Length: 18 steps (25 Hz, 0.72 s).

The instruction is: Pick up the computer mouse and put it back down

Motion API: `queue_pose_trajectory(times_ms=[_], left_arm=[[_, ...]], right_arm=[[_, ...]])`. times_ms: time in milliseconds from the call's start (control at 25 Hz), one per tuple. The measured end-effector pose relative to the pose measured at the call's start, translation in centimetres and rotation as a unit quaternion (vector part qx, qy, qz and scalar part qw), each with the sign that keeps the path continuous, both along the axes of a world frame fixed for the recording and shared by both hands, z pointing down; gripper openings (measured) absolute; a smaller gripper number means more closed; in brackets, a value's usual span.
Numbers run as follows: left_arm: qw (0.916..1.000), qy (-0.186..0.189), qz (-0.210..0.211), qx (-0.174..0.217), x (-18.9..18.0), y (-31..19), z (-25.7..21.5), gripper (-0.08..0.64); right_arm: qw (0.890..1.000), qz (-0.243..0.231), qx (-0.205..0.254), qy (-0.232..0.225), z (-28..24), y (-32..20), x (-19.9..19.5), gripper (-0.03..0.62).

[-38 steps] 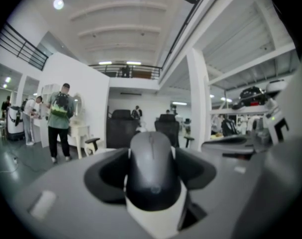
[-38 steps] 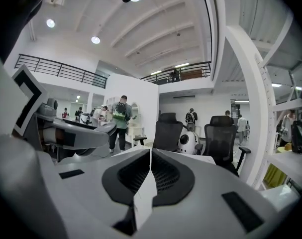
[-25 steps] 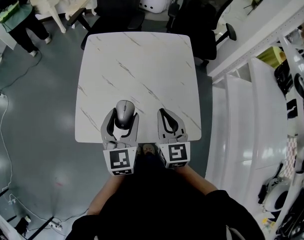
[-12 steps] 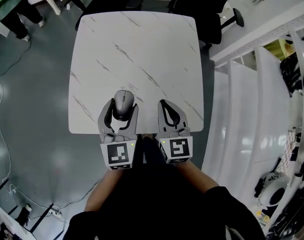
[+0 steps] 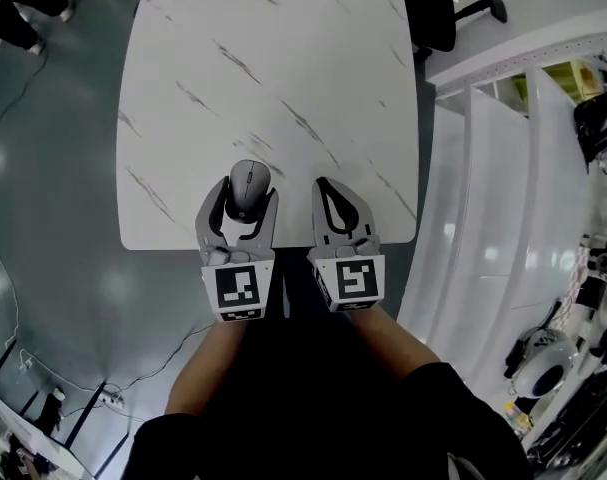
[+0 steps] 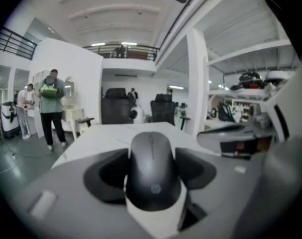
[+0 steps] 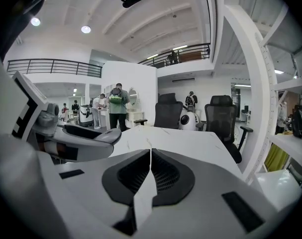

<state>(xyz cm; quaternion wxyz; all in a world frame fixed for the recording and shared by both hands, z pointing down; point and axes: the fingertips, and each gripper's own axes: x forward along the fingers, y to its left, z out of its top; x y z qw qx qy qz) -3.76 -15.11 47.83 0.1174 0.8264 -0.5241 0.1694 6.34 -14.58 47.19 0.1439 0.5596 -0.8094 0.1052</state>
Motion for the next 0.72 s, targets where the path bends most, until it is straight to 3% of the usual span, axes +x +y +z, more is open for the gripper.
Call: queue_pose_trajectory(times_ms=[280,720], left_arm=[[0.9991,-0.019,0.002,-0.039,-0.3,-0.2,5.0,0.295],[0.9891,-0.021,-0.012,-0.145,-0.5,1.4,11.7,0.295]], right_arm=[[0.999,-0.006,-0.029,0.011,3.7,0.0,-0.2,0.02],[0.995,-0.027,-0.084,0.037,8.8,1.3,-1.1,0.02]])
